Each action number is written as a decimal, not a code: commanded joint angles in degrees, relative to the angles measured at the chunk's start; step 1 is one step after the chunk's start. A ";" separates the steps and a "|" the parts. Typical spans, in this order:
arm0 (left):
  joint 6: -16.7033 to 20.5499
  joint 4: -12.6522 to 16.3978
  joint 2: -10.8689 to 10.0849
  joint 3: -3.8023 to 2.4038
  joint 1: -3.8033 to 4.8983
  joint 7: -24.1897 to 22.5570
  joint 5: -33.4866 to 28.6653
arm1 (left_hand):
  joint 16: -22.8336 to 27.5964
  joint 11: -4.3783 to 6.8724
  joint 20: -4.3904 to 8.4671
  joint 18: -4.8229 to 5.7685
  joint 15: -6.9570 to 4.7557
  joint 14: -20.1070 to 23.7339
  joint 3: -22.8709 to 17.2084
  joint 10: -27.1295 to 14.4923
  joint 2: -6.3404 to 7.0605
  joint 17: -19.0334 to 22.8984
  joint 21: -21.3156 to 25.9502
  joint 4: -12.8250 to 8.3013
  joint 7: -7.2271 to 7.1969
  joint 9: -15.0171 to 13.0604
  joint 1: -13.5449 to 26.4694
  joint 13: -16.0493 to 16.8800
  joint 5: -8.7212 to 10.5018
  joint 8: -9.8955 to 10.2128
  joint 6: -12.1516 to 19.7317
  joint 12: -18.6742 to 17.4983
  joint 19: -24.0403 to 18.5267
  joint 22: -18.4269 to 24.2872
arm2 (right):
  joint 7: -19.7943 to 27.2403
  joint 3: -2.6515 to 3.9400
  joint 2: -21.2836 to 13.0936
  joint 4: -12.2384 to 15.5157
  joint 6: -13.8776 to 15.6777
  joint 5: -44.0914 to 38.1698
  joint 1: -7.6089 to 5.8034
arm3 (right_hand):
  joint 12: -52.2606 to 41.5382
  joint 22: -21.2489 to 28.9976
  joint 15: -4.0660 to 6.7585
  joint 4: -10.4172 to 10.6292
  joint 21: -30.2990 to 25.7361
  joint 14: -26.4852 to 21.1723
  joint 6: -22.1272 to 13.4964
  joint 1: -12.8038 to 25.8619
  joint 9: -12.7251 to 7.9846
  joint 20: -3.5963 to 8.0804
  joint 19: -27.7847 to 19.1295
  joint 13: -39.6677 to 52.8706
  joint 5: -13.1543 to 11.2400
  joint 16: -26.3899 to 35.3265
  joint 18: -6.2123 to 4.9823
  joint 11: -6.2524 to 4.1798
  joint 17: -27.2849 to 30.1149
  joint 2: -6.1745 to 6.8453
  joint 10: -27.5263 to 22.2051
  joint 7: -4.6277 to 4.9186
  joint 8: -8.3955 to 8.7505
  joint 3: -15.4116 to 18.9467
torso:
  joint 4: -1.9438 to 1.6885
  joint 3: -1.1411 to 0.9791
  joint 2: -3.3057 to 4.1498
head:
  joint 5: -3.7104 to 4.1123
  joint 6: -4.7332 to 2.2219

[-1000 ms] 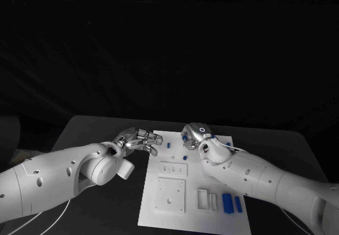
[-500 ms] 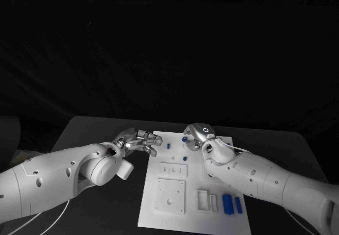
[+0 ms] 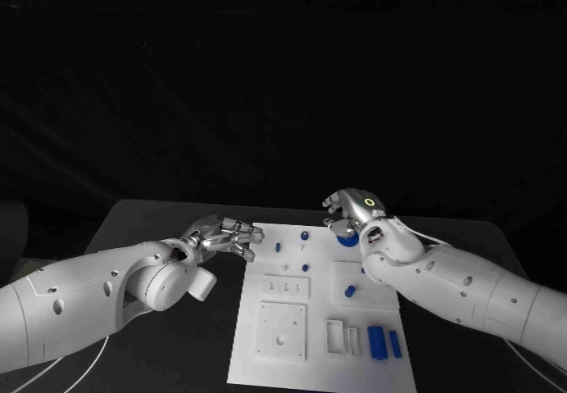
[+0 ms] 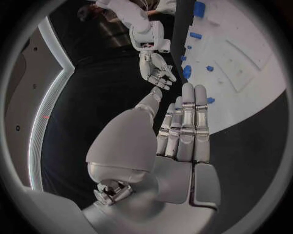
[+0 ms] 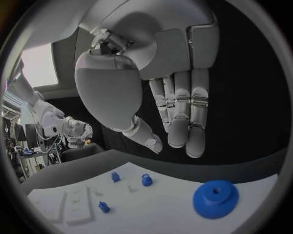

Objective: Assemble the parts on the task board

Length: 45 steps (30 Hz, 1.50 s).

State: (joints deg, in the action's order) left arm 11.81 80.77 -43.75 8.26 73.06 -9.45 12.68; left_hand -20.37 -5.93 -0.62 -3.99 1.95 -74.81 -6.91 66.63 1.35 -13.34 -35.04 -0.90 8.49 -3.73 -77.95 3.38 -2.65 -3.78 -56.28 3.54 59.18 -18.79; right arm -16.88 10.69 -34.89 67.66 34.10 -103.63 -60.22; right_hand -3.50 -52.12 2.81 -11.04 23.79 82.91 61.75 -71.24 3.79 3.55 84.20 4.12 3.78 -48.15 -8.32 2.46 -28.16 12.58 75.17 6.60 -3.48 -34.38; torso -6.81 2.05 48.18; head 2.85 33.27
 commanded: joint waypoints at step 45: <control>-1.96 -1.28 0.80 -0.02 -0.09 -0.08 0.19 | -1.11 -0.05 -0.01 -0.86 -0.19 0.43 -0.17 -0.58 -0.63 -0.41 -1.02 -0.46 0.18 0.03 0.23 -0.03 -0.16 0.17 0.41 -0.16 -0.39 -0.26 | 4.21 1.19 -0.36 -9.60 -19.80 8.86 0.39 | -57.76 -20.44 0.85 3.53 15.65 -0.14 -3.17 0.19 3.09 1.38 2.05 65.31 8.67 -10.53 3.34 -2.32 -27.44 -2.00 -2.97 -0.46 -0.14 16.40 | 0.19 -0.85 -0.11 | 0.28 1.23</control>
State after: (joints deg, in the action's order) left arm 10.88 79.40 -43.02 8.29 72.96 -9.36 12.73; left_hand -21.26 -6.14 -0.62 -3.99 1.75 -74.60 -7.07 66.42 1.12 -13.66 -35.71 -1.04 8.69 -3.73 -77.72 3.38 -2.65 -3.78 -56.08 3.54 59.18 -18.99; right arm -13.07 11.89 -35.19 58.08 16.24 -94.88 -59.98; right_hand -61.14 -72.51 3.78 -7.66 39.77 82.30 58.36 -71.17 6.82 5.21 84.14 69.42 12.21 -58.68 -4.39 0.20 -55.53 10.99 71.88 6.30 -3.48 -18.20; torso -6.68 1.21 48.10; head 3.14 34.41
